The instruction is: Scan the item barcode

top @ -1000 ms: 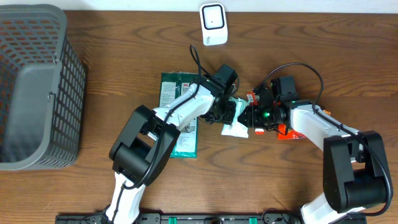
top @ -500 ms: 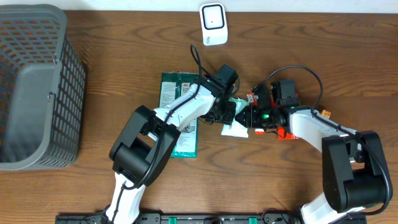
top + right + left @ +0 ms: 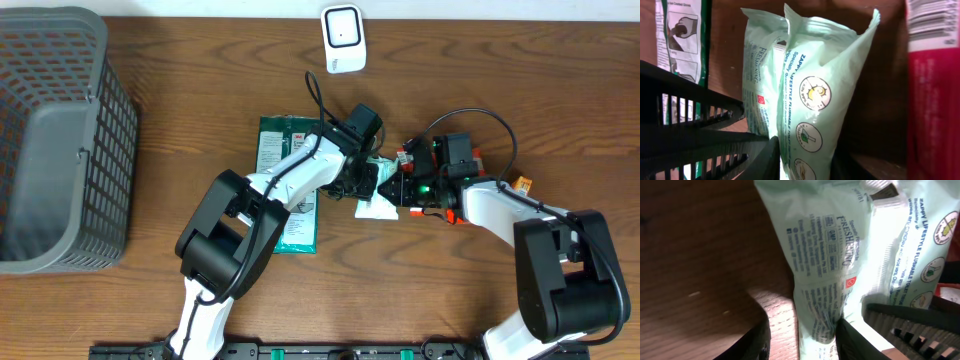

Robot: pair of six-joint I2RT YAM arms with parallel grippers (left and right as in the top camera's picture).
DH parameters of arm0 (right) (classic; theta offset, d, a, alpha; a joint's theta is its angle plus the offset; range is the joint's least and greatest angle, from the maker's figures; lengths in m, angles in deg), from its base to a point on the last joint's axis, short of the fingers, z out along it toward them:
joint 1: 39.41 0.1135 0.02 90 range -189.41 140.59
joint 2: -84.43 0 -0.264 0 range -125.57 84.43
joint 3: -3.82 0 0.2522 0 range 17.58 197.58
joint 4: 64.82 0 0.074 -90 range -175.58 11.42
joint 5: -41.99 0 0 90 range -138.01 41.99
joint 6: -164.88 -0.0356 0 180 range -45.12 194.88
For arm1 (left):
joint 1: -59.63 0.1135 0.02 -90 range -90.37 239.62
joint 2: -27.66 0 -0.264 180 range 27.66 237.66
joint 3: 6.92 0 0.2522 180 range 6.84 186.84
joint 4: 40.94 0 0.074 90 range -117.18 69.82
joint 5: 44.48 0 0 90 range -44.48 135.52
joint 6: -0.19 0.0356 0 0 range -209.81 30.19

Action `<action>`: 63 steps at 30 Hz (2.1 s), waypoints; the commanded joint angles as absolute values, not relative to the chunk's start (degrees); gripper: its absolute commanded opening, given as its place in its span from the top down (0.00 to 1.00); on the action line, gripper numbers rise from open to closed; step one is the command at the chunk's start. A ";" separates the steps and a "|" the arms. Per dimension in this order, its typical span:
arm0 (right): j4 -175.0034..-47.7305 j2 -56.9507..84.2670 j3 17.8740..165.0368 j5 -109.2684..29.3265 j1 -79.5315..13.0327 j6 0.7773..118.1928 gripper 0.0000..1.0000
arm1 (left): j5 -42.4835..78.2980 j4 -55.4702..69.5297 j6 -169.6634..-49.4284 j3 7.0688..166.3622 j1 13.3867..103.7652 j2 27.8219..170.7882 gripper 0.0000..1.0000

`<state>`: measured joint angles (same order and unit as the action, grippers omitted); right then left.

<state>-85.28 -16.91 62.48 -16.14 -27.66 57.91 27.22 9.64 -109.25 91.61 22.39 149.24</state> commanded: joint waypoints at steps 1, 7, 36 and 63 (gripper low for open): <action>-85.39 -17.61 61.98 -16.46 -25.06 57.74 0.77 | 31.22 10.28 -108.92 91.07 22.63 150.59 0.57; -84.84 -17.37 62.16 -16.44 -25.09 57.82 0.87 | 31.22 10.04 -108.90 91.09 22.81 149.85 0.57; -107.51 6.98 75.69 -19.57 -25.04 72.45 0.99 | 36.55 20.18 -105.62 91.17 45.84 109.87 0.42; -124.32 -9.41 113.72 -58.10 -8.63 91.90 0.99 | 38.54 23.56 -104.84 91.17 56.07 109.00 0.08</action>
